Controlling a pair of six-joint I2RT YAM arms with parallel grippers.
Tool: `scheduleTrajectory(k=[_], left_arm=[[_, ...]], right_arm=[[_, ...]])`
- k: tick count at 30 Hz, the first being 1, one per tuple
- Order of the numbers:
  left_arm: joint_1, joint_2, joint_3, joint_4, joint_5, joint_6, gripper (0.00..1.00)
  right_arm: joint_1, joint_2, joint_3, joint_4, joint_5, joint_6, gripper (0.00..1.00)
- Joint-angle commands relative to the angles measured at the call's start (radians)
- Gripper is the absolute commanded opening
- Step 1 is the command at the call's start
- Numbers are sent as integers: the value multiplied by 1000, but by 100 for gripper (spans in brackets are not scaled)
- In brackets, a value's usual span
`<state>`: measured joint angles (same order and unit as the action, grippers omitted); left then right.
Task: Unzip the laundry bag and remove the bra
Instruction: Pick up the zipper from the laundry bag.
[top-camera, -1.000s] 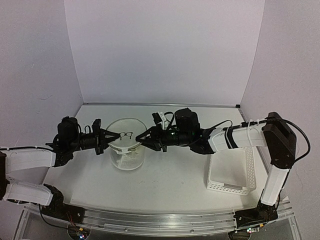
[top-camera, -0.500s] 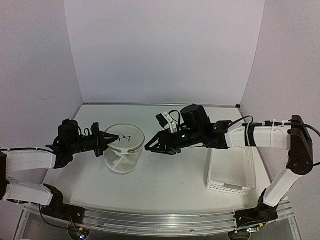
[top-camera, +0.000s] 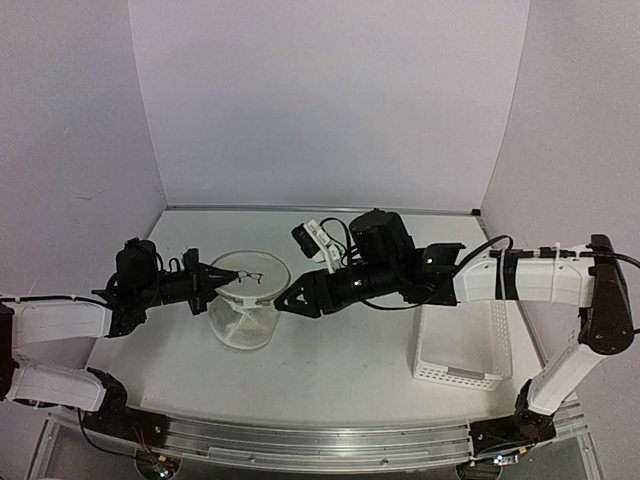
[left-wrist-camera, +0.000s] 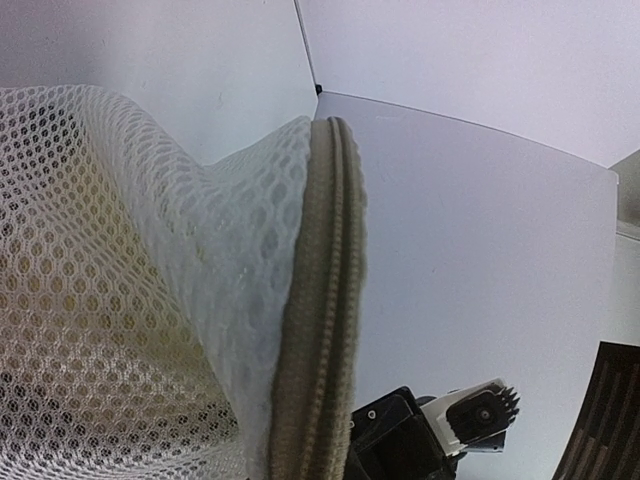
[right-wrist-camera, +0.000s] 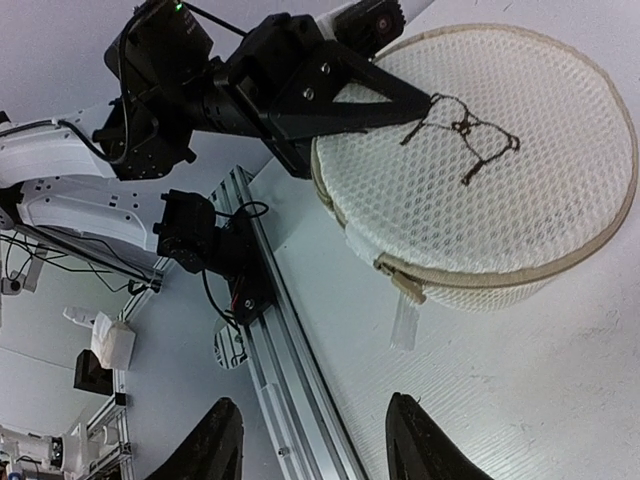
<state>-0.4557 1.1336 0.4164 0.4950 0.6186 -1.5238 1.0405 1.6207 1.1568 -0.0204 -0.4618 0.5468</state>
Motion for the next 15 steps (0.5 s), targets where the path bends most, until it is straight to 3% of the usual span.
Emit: scheduleTrajectory(k=[1, 15], left_arm=[[-3, -34, 16, 52, 32, -56, 0], [-3, -90, 2, 52, 31, -134, 0]], right_arm=[[5, 2, 42, 139, 71, -36, 50], [56, 94, 50, 266, 165, -148, 46]])
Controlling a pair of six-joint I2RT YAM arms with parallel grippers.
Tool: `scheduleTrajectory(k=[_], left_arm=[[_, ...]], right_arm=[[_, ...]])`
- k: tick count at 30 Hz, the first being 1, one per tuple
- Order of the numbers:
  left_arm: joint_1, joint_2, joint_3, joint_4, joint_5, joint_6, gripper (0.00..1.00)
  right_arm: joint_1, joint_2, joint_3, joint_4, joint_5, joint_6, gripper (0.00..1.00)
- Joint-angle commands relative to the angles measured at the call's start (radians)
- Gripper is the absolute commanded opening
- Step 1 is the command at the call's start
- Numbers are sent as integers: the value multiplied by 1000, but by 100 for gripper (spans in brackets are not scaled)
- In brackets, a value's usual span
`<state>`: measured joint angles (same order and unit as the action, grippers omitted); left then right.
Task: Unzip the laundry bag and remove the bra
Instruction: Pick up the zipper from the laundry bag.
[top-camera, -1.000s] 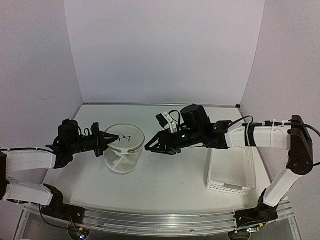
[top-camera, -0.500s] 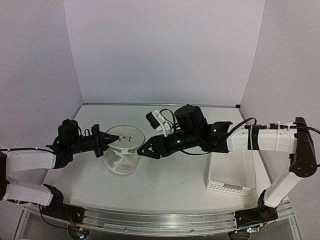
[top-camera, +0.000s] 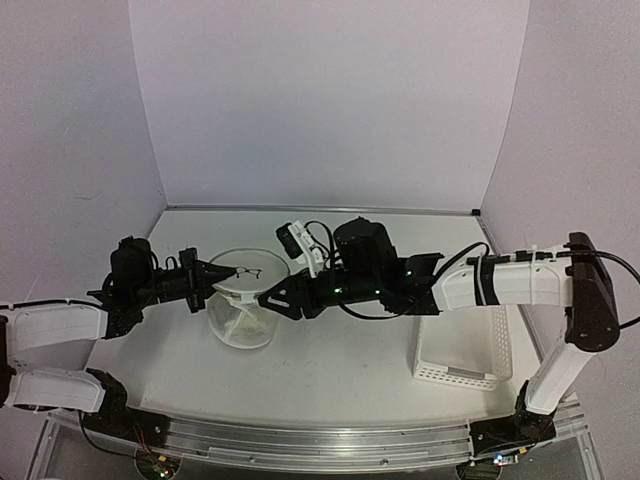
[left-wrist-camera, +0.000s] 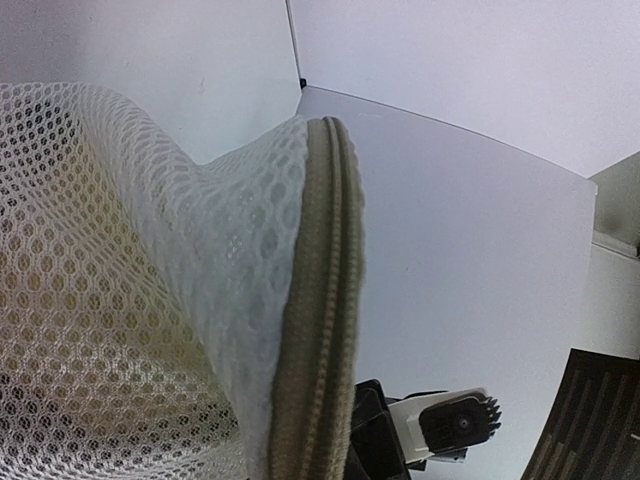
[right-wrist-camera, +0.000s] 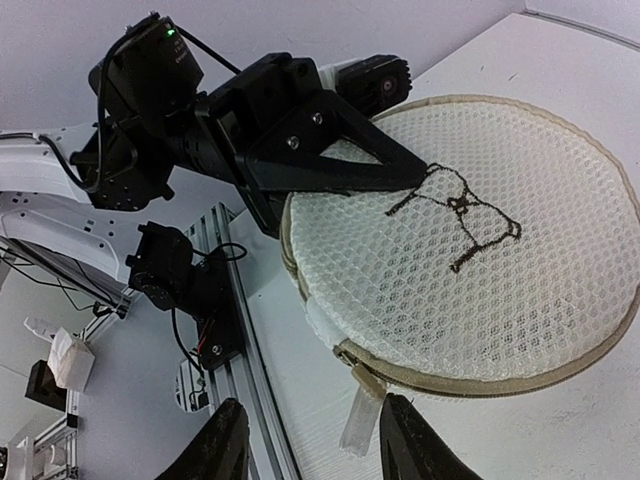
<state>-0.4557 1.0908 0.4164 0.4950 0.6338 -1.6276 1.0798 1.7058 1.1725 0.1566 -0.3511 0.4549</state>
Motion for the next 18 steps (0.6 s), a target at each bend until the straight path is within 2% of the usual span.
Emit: scheduleTrajectory(k=[1, 18], left_arm=[[-3, -51, 0, 53, 17, -32, 0], [-3, -77, 9, 53, 20, -32, 0]], right_arm=[[18, 12, 30, 94, 70, -60, 46], [37, 52, 28, 140, 100, -57, 46]])
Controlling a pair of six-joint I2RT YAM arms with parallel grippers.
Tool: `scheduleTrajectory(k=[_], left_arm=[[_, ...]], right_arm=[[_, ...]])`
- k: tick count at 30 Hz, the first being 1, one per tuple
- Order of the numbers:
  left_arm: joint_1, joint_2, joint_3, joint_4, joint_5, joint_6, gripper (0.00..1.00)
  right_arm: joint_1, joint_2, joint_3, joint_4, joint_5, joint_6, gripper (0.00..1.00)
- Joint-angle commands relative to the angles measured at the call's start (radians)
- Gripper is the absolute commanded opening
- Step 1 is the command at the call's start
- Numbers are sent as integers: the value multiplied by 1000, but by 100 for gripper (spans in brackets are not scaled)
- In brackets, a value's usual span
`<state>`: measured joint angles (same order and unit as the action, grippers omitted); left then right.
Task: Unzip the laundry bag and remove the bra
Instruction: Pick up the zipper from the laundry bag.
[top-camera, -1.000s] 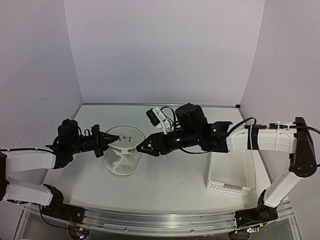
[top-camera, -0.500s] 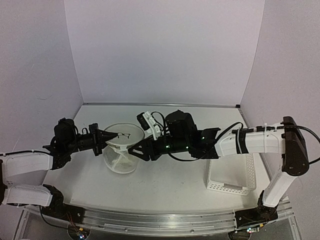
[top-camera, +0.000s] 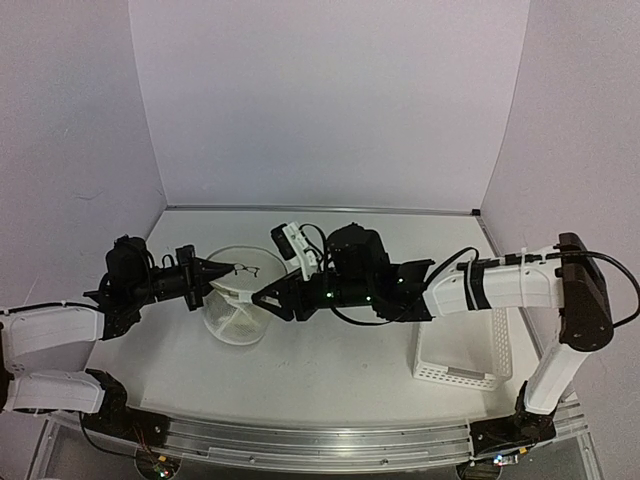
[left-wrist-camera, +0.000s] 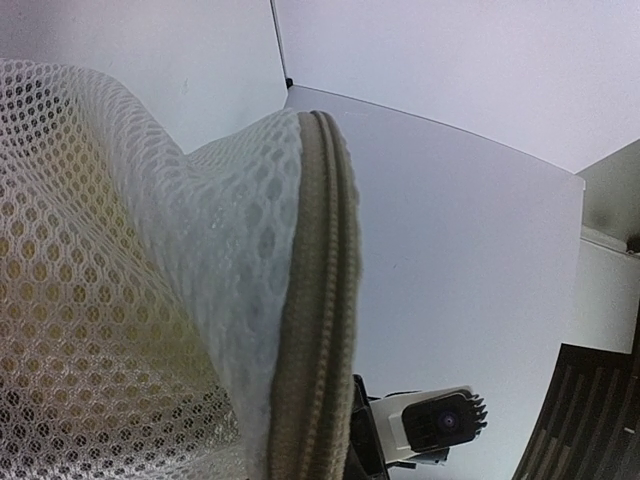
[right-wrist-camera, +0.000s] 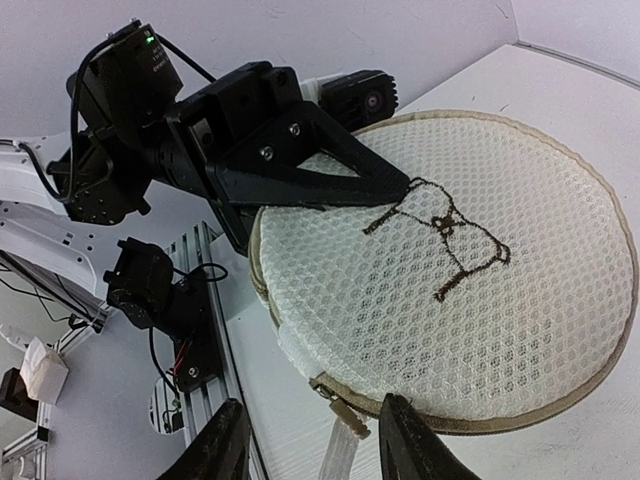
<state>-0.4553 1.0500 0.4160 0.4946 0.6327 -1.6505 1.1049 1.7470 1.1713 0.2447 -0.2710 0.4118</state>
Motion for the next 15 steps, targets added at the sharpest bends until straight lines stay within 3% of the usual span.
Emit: scheduleTrajectory(k=[1, 15], left_arm=[[-4, -38, 11, 53, 22, -9, 0], [-3, -39, 8, 53, 12, -14, 0]], right_arm=[[13, 12, 28, 51, 21, -13, 46], [45, -41, -27, 56, 82, -5, 45]])
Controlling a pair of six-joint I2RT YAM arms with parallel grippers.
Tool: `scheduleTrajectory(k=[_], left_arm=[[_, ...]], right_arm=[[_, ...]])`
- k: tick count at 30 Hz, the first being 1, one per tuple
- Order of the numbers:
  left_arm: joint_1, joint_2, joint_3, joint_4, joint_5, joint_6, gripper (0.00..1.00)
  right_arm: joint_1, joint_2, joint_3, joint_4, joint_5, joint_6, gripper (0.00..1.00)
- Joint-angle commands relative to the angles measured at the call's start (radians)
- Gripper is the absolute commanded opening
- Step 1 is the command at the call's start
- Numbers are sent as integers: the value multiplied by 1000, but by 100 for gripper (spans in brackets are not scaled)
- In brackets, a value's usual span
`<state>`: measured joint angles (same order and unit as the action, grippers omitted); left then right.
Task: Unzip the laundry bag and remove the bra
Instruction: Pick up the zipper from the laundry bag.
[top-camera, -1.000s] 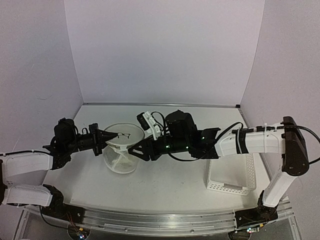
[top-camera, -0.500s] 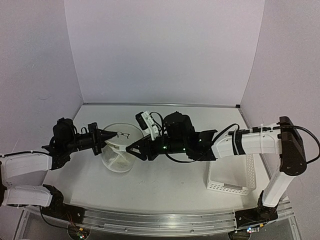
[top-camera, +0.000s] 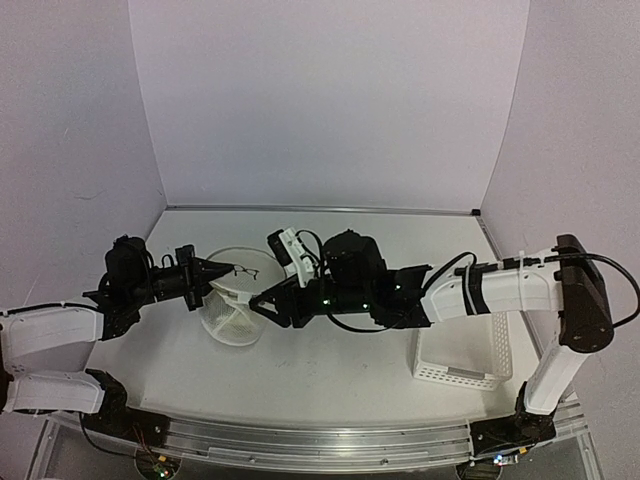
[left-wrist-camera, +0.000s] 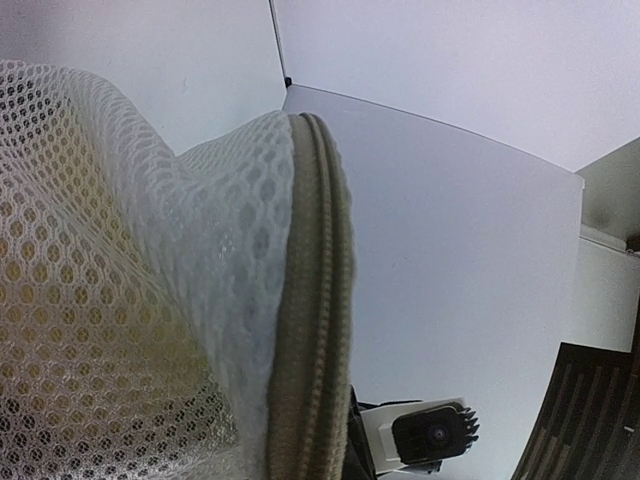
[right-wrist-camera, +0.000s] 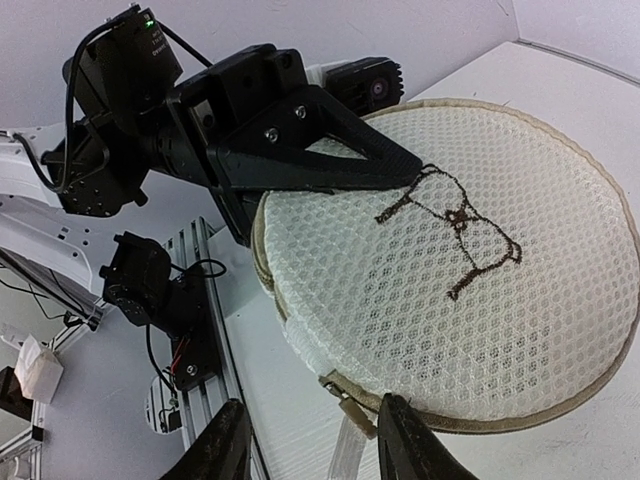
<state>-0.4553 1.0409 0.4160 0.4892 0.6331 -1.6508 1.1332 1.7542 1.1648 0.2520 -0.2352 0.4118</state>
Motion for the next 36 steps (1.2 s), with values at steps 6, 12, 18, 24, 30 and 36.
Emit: scheduleTrajectory(k=[6, 12, 18, 24, 30, 36], left_arm=[[-4, -20, 16, 58, 14, -9, 0], [-3, -5, 34, 58, 25, -2, 0], [-3, -3, 41, 58, 30, 2, 0], [-3, -1, 40, 58, 33, 2, 0], [-3, 8, 44, 58, 37, 5, 0], [-3, 9, 43, 58, 39, 6, 0]], right_arm=[[22, -96, -82, 73, 112, -2, 45], [22, -93, -77, 81, 118, -2, 46], [22, -80, -45, 84, 127, -15, 47], [22, -67, -25, 84, 113, -19, 44], [22, -59, -12, 84, 108, -25, 39], [23, -41, -1, 79, 100, -18, 32]])
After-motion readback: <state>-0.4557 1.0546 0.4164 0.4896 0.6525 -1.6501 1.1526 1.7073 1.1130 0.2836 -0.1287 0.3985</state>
